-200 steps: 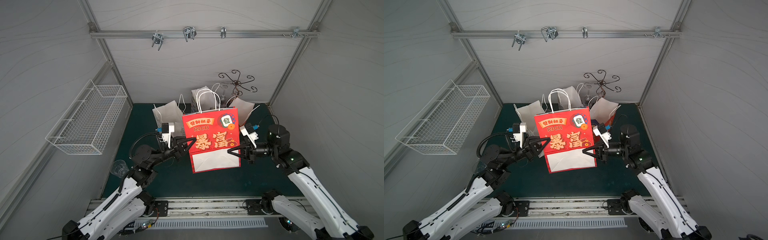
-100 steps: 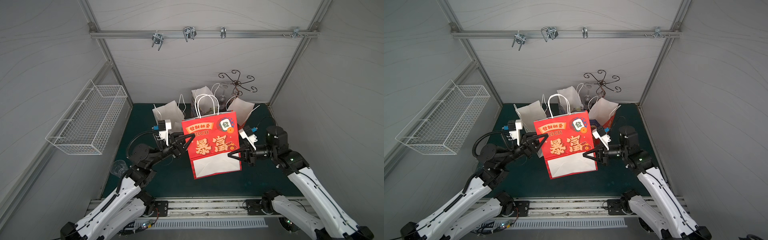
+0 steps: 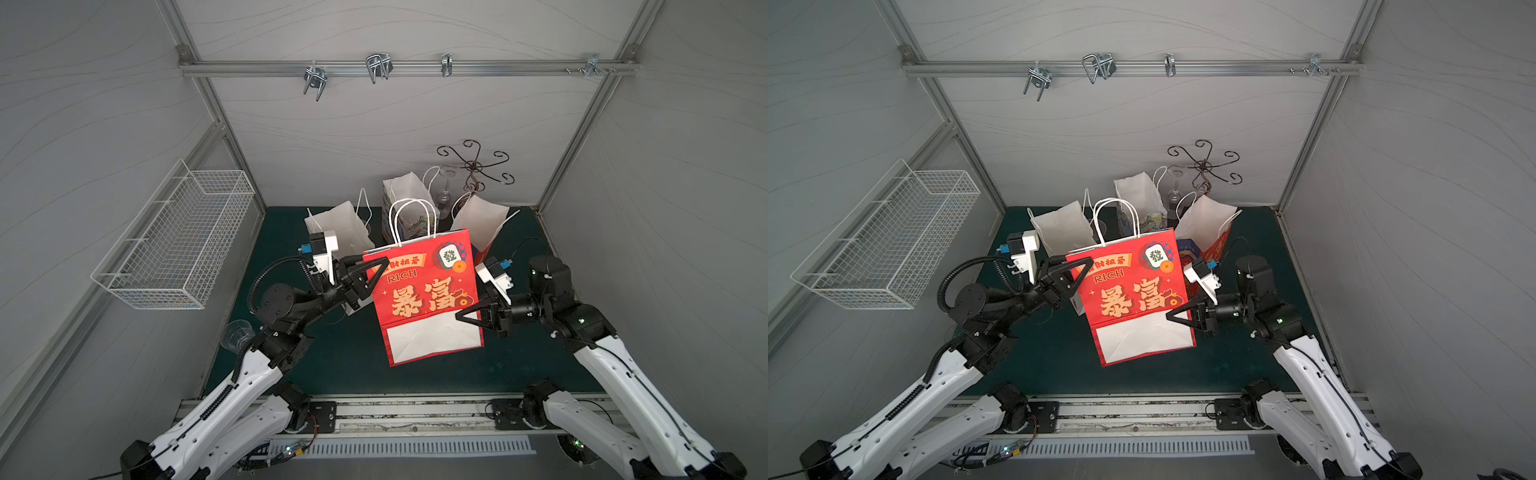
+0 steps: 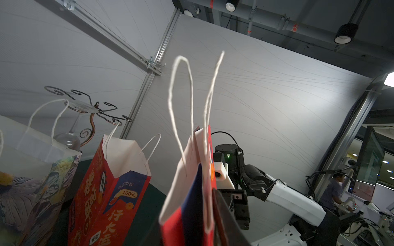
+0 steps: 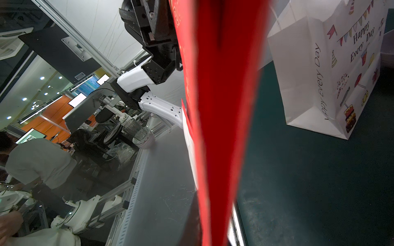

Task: Put away the paper bag
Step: Press the paper bag.

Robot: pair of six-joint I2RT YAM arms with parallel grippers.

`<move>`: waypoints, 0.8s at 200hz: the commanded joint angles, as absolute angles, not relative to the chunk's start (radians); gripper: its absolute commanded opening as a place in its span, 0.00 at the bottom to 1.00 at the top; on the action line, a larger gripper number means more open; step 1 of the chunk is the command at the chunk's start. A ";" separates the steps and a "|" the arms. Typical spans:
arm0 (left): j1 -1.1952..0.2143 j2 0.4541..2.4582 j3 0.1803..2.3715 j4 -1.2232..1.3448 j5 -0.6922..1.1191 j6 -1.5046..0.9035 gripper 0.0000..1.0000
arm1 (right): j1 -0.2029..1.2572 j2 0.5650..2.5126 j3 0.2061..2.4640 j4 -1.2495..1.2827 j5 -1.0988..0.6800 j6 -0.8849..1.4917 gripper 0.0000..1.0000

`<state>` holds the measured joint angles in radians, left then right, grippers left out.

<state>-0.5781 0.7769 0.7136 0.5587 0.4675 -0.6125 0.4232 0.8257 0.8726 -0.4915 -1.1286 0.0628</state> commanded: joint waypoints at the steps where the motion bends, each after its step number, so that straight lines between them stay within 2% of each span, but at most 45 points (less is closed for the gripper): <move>1: -0.577 0.772 0.774 0.633 0.451 -0.613 0.17 | 0.427 0.819 0.865 -0.519 -1.154 0.043 0.00; 18: -0.577 0.774 0.779 0.632 0.449 -0.609 0.00 | 0.427 0.821 0.862 -0.520 -1.155 0.043 0.00; 46: -0.577 0.771 0.775 0.623 0.436 -0.608 0.00 | 0.426 0.827 0.862 -0.522 -1.154 0.046 0.00; 52: -0.577 0.768 0.773 0.614 0.425 -0.604 0.12 | 0.427 0.827 0.861 -0.525 -1.149 0.051 0.00; 69: -0.578 0.752 0.766 0.556 0.356 -0.589 0.59 | 0.428 0.831 0.856 -0.549 -1.124 0.062 0.00; 76: -0.578 0.742 0.762 0.517 0.307 -0.583 0.71 | 0.434 0.836 0.853 -0.566 -1.112 0.068 0.00; 88: -0.578 0.716 0.754 0.442 0.200 -0.573 0.86 | 0.454 0.840 0.845 -0.589 -1.083 0.083 0.00; 113: -0.577 0.650 0.738 0.263 -0.002 -0.547 0.91 | 0.546 0.807 0.791 -0.564 -0.946 0.182 0.00; 138: -0.577 0.572 0.710 0.136 -0.225 -0.580 0.90 | 0.651 0.765 0.714 -0.509 -0.769 0.328 0.00; 160: -0.577 0.517 0.701 0.026 -0.308 -0.595 0.88 | 0.704 0.738 0.646 -0.515 -0.660 0.414 0.00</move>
